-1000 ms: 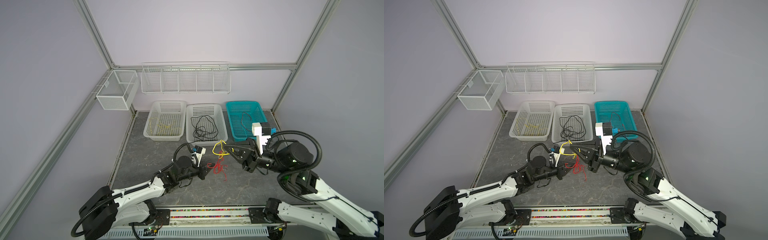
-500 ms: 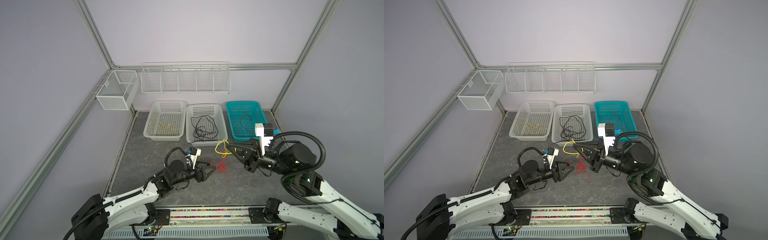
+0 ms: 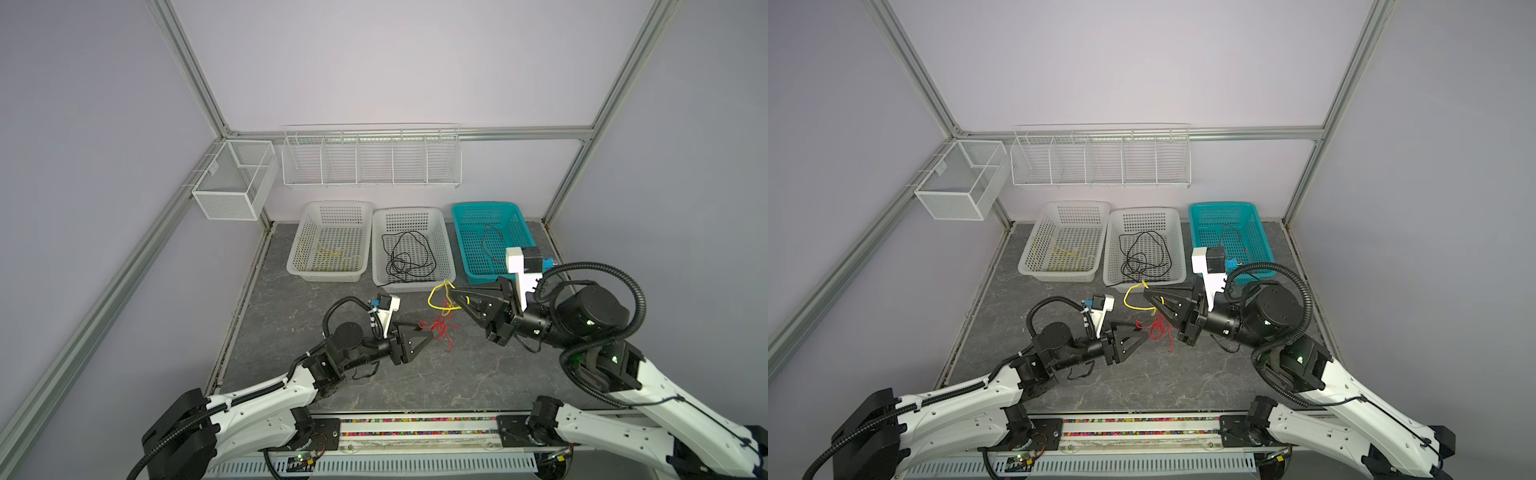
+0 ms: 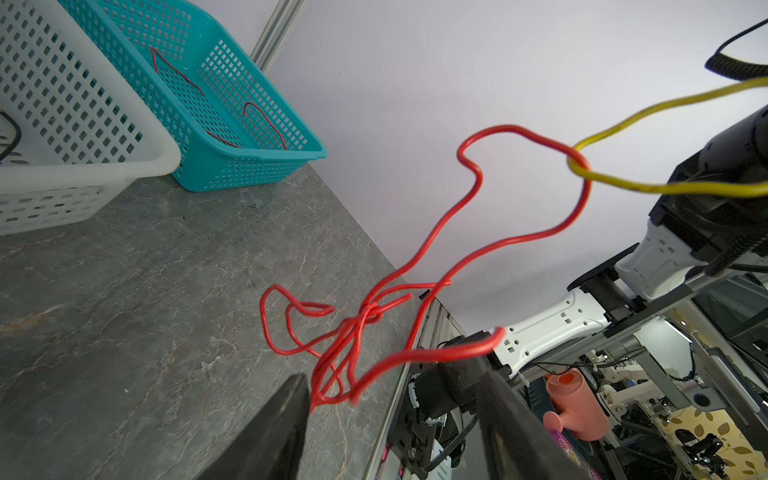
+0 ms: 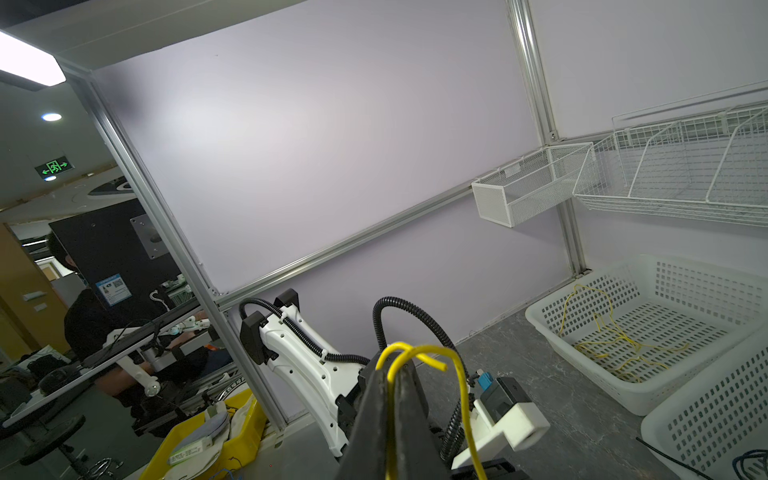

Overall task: Untangle the cables
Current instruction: 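Hold the yellow wire with the right gripper while the left gripper pulls the red wire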

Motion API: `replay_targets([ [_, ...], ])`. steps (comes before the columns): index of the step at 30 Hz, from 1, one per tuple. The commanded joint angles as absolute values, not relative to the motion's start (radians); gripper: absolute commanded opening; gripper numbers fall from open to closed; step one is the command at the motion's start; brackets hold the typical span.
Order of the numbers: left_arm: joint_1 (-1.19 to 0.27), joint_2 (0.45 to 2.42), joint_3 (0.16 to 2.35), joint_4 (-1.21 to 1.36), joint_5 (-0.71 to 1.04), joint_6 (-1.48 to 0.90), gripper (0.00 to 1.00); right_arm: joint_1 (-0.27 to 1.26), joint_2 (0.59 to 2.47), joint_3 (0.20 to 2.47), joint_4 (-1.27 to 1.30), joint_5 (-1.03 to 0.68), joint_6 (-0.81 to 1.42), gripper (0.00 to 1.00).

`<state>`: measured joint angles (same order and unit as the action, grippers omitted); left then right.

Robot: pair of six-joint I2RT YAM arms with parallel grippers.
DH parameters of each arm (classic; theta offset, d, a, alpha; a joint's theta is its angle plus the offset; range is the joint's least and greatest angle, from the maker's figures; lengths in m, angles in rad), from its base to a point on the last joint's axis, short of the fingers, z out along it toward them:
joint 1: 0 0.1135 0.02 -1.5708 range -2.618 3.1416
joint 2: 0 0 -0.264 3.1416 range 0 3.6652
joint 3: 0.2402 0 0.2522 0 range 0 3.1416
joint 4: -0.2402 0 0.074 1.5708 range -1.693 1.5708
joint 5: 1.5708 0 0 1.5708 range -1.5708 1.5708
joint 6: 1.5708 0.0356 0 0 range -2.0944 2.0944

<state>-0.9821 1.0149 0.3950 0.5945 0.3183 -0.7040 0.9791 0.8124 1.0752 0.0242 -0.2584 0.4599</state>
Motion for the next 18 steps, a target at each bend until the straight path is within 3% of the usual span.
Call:
replay_targets([
  [1,-0.984,1.016,0.406,0.636,0.318,-0.709,0.63,0.99,0.82,1.08,0.084,-0.284,0.473,0.07],
  [11,-0.983,1.017,0.406,0.631,0.299,-0.708,0.54,1.004,0.836,1.073,0.103,-0.302,0.479,0.07],
  [15,-0.983,1.02,0.411,0.63,0.305,-0.705,0.41,1.009,0.838,1.074,0.104,-0.303,0.479,0.07],
  [18,-0.983,1.015,0.407,0.622,0.303,-0.703,0.23,1.011,0.83,1.075,0.094,-0.286,0.475,0.07],
])
